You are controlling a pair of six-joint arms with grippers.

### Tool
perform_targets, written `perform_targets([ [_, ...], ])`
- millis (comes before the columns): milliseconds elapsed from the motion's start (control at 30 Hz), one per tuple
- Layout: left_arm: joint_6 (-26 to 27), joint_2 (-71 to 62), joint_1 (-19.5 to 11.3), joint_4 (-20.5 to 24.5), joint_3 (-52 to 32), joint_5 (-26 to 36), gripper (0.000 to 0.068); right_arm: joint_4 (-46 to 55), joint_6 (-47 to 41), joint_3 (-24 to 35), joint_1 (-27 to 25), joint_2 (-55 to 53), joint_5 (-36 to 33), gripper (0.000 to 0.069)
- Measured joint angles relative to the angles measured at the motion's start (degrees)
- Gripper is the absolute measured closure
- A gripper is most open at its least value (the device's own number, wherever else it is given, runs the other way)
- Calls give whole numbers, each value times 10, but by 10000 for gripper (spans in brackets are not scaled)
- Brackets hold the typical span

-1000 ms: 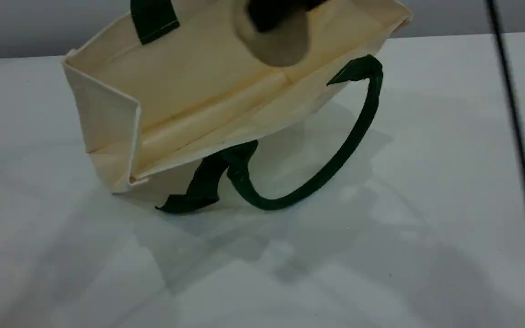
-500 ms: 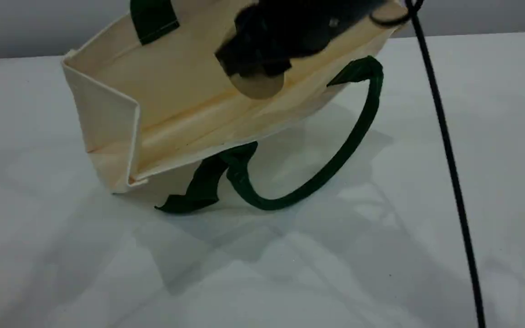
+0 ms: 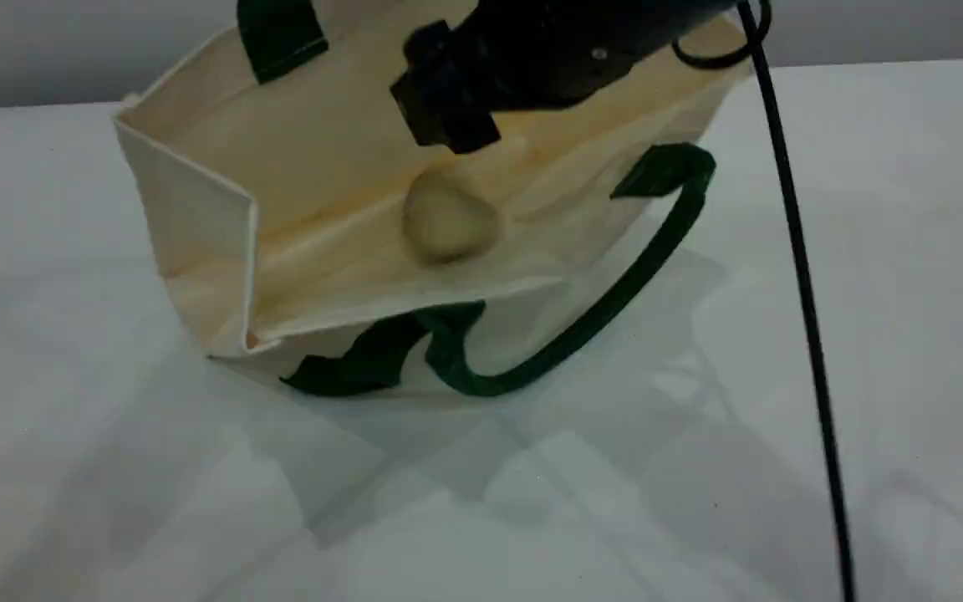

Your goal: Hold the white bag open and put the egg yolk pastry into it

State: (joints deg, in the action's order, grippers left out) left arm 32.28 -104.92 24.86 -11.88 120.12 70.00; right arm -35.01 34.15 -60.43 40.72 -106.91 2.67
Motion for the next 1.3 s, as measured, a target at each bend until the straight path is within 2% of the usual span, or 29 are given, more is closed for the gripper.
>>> perform_targets([
  [67, 0, 0, 0, 0, 0, -1, 589, 2, 5, 0, 0, 17, -13, 33],
  [133, 0, 0, 0, 0, 0, -1, 589, 5, 9, 0, -2, 39, -31, 22],
  [400, 0, 0, 0, 0, 0, -1, 589, 12, 11, 0, -43, 164, -105, 97],
  [667, 0, 0, 0, 0, 0, -1, 589, 6, 10, 0, -125, 283, -103, 103],
  [833, -12, 0, 0, -3, 0, -1, 580, 6, 7, 0, -133, 311, -116, 104],
  [933, -27, 0, 0, -3, 0, -2, 505, 6, 7, 0, -133, 311, -123, 104],
  [1167, -28, 0, 0, -3, 0, -2, 181, 9, 7, 0, -133, 310, -133, 104],
  [1300, -32, 5, 0, -3, 0, -1, 95, 12, 7, 0, -133, 314, -144, 104],
])
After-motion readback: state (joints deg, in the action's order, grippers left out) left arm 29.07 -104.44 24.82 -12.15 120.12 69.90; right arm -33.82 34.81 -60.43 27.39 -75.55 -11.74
